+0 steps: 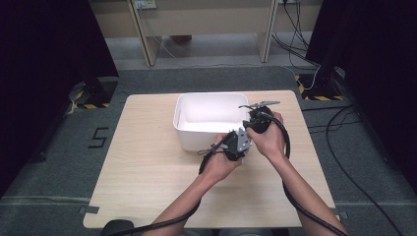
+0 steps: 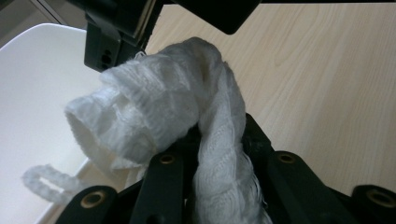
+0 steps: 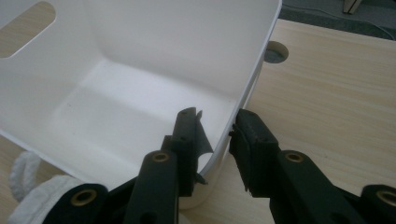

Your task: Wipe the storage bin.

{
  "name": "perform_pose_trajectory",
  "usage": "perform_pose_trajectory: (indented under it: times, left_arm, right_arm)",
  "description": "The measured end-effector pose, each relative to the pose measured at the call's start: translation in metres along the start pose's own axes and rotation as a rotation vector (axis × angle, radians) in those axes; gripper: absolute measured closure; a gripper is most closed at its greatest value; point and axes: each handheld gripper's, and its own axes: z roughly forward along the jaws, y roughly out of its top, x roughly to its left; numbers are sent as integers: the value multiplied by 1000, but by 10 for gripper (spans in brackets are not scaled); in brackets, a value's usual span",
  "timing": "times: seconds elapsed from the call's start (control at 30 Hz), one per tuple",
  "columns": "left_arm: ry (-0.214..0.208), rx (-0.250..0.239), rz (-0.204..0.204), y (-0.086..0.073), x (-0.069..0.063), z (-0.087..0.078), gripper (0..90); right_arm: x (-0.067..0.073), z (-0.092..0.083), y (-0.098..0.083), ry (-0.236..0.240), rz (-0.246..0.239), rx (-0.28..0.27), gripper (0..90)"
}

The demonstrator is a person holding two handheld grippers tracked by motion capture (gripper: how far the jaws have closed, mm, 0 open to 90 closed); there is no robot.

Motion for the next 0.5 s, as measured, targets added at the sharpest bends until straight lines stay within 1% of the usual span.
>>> perform_pose_trajectory:
  times: [0.23, 0.5]
  left_arm:
    - [-3, 6, 4, -1, -1, 4, 740]
    - [-7, 22, 1, -8, -5, 11, 740]
  right_arm:
    - [0, 0, 0, 1, -1, 0, 709]
    - [0, 0, 0, 3, -1, 0, 709]
